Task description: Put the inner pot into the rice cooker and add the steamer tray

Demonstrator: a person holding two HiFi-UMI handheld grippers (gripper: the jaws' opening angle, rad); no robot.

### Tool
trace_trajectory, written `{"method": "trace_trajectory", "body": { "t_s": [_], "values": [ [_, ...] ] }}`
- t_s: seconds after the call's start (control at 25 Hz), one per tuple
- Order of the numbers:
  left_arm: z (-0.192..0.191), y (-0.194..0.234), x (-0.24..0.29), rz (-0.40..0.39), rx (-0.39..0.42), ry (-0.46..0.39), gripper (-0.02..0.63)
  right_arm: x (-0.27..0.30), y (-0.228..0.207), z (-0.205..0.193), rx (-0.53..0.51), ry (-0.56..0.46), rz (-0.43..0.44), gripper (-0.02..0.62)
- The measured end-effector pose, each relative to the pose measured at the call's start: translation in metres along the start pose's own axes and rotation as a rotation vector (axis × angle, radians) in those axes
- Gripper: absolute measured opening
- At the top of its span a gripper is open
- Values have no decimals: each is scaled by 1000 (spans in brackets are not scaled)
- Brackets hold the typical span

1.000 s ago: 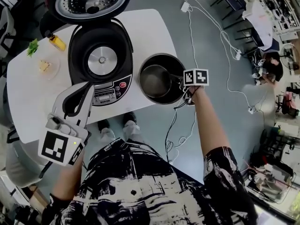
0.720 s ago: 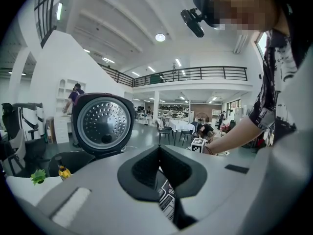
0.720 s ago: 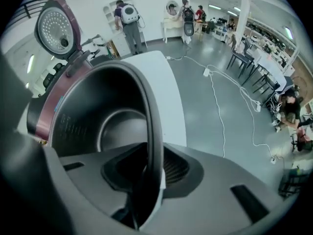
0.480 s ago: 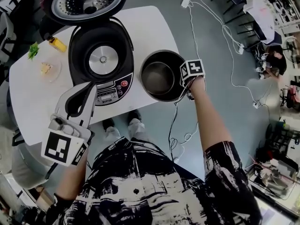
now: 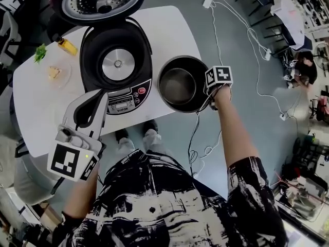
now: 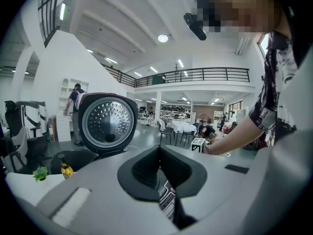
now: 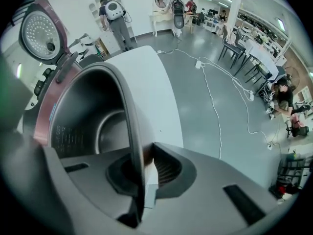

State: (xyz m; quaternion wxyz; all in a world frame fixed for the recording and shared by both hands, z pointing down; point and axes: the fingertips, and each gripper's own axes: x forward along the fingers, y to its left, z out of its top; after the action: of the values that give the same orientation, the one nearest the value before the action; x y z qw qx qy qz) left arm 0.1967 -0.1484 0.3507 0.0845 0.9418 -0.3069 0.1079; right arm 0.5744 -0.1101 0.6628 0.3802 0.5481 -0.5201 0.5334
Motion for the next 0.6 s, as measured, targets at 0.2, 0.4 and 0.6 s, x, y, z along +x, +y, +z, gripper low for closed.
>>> {"method": "trace_trajectory", "body": {
  "t_s": [0.2,0.4,0.6],
  "values": [
    [4,0,-1,-4,-1,-13,5,-12,-2,6,-7,-24,5,2],
    [8,2,-6,-2,-2,-24,5,-31,-7,8,33,-61,42,2],
    [11,5,-10,-1,-3,-38,5,-70,-9,20,37,-119,89,3]
  ]
}}
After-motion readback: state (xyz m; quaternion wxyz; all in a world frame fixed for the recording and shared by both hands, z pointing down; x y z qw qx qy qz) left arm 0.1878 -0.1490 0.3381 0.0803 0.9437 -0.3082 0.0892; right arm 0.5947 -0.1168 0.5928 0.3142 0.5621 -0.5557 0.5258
